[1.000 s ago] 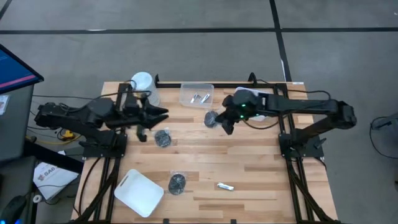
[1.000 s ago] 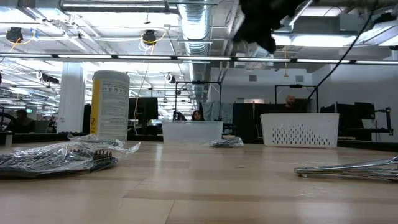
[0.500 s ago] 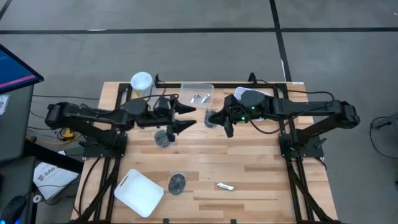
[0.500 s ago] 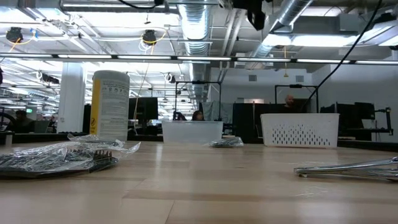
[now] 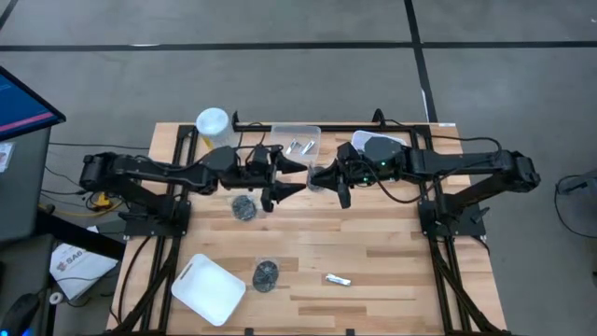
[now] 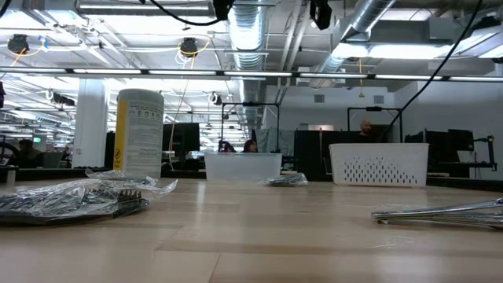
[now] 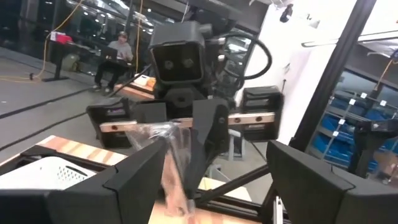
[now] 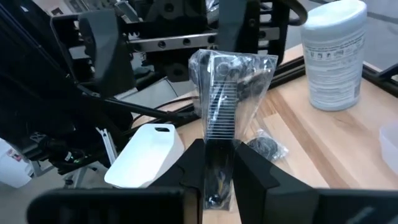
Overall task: Pick & Place Travel size toiletries
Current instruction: Put the silver nail cutter into the transparent bin
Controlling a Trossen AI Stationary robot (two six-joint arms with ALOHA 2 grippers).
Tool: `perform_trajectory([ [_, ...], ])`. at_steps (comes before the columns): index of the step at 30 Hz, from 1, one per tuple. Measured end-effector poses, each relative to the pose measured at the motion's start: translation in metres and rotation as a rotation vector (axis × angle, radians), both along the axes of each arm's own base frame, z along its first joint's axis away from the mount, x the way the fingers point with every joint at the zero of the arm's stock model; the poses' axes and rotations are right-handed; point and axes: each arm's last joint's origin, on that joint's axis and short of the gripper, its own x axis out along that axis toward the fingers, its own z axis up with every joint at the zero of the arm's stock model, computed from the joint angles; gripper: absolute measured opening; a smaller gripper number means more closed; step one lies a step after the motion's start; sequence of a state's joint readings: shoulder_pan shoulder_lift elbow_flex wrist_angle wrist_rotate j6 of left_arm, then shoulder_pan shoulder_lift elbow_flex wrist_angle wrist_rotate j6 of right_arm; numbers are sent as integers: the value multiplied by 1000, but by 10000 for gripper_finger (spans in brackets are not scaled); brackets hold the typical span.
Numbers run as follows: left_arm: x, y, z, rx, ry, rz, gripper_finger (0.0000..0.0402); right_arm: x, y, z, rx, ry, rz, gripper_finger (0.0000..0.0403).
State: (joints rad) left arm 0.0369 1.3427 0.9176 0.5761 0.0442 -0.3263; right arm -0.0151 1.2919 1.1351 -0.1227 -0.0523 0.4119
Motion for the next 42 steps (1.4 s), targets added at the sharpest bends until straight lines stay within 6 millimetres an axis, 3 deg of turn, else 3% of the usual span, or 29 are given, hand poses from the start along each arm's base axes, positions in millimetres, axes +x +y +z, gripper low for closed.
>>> perform_trajectory([
  [11, -6, 11, 5, 2, -2, 53, 280, 0, 5, 2, 0, -10, 21, 46],
  [19, -6, 9, 5, -30, -4, -11, 280, 1, 5, 6, -21, -45, 27, 46],
  [42, 12, 9, -5, -101, -64, -47, 280, 4, 4, 6, -27, -62, 25, 46],
])
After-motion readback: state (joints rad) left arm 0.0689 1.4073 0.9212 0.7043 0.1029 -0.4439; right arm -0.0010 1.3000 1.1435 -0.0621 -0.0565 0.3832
